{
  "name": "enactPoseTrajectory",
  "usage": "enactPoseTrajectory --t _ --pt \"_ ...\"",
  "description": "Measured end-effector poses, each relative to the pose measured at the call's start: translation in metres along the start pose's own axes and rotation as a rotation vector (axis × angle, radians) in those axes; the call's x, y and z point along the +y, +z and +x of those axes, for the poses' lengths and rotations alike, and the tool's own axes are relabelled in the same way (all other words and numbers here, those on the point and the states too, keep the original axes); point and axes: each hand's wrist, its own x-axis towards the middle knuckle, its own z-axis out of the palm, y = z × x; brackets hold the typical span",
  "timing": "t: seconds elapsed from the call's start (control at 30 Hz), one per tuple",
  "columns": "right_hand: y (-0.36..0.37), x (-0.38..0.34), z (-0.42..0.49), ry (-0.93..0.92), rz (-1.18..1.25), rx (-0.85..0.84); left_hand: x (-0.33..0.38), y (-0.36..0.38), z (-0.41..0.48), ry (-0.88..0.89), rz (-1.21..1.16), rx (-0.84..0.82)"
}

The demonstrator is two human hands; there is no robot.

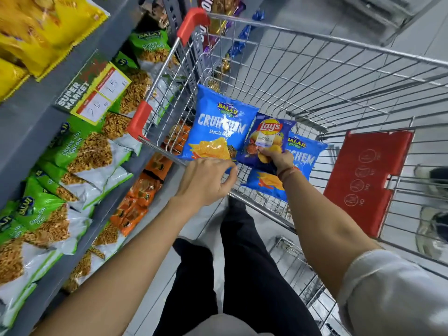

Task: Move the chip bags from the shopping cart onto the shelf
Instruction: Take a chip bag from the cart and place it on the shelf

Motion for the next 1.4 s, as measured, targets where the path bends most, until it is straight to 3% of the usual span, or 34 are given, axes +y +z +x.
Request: enactPoseTrajectory --t 0.13,0.27,0.47,0.67,0.87,0.97,1.1,1.23,1.4 --pt "-0.014 -0.007 -0.020 -0.059 0.081 -0.001 0.001 0.000 -0.001 -0.008 0.041 -0.019" --pt "-0.027 -0.028 -0.044 -0.165 0.137 -0.036 0.002 -0.012 -0.001 -0.015 -0.075 -0.028" --pt "-0.024 -0.090 -0.120 -0.401 0.131 -0.122 -0.005 -0.081 -0.014 -0.030 -0.134 0.171" --pt "0.011 -0.168 -0.260 -0.788 0.186 -0.324 0.001 -0.216 -0.062 0.021 -0.028 0.639" --pt "0.053 -0.220 -0.415 -1.104 0.227 -0.638 0.011 -0.355 -0.171 -0.062 0.267 1.050" --pt "0.077 -0.234 -0.495 -1.242 0.199 -0.822 0.012 -0.401 -0.233 -0.162 0.408 1.242" --pt "0.121 -0.239 -0.584 -1.370 0.192 -1.025 -0.002 -0.433 -0.310 -0.387 0.515 1.355" --pt "0.180 -0.228 -0.652 -1.437 0.133 -1.176 -0.023 -0.440 -0.379 -0.685 0.574 1.340" --pt "0.256 -0.194 -0.718 -1.485 -0.005 -1.245 -0.040 -0.430 -0.429 -0.946 0.576 1.249"
